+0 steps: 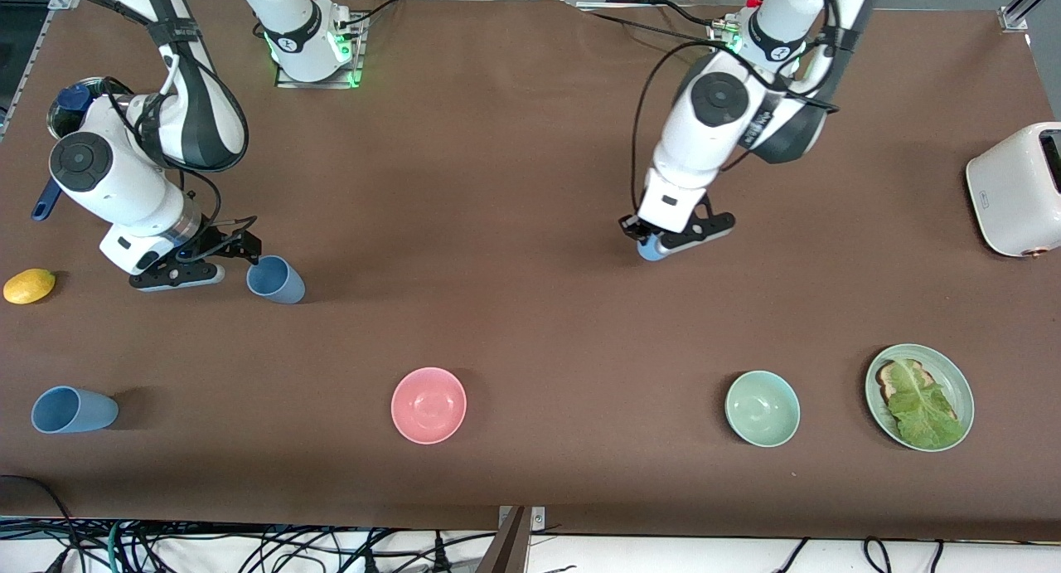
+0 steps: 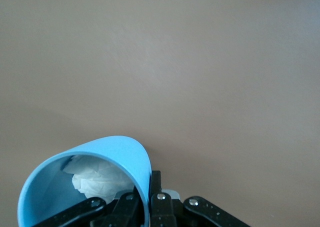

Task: Stack blue cups with both arms
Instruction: 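Lift both blue cups and carry them toward the table middle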

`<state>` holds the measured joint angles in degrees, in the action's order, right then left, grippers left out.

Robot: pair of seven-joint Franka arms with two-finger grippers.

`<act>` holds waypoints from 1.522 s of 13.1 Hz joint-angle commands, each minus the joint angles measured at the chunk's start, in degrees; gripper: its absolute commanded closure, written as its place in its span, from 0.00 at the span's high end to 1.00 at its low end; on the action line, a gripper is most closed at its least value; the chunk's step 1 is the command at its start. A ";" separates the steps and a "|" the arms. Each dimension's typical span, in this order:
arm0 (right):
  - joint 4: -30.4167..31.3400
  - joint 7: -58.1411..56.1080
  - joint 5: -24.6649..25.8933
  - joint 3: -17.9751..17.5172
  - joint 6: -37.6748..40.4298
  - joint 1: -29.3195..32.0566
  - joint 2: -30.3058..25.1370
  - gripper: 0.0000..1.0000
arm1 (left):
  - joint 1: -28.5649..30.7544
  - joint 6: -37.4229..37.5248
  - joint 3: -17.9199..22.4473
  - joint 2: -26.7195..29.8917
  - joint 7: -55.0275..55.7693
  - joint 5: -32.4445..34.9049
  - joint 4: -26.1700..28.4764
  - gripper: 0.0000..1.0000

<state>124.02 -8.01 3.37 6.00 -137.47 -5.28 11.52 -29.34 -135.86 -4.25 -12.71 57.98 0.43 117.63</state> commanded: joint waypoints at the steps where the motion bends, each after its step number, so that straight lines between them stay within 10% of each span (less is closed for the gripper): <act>1: 0.52 -2.18 -1.78 -0.20 -3.41 0.62 1.74 0.99 | -7.55 5.15 3.79 -6.43 11.07 5.79 -9.15 0.00; 6: -0.80 -2.53 -3.90 -0.20 -5.18 0.71 4.38 0.94 | -13.02 6.92 6.18 -13.65 18.39 5.99 -16.19 0.00; 20: -0.98 -3.15 -7.32 -0.55 -5.44 0.53 5.61 0.30 | -15.75 8.24 6.97 -27.19 23.94 5.55 -30.08 0.00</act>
<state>123.79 -9.64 -2.15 5.96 -142.50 -5.08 16.58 -44.21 -128.49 1.99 -37.86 80.53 4.90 90.84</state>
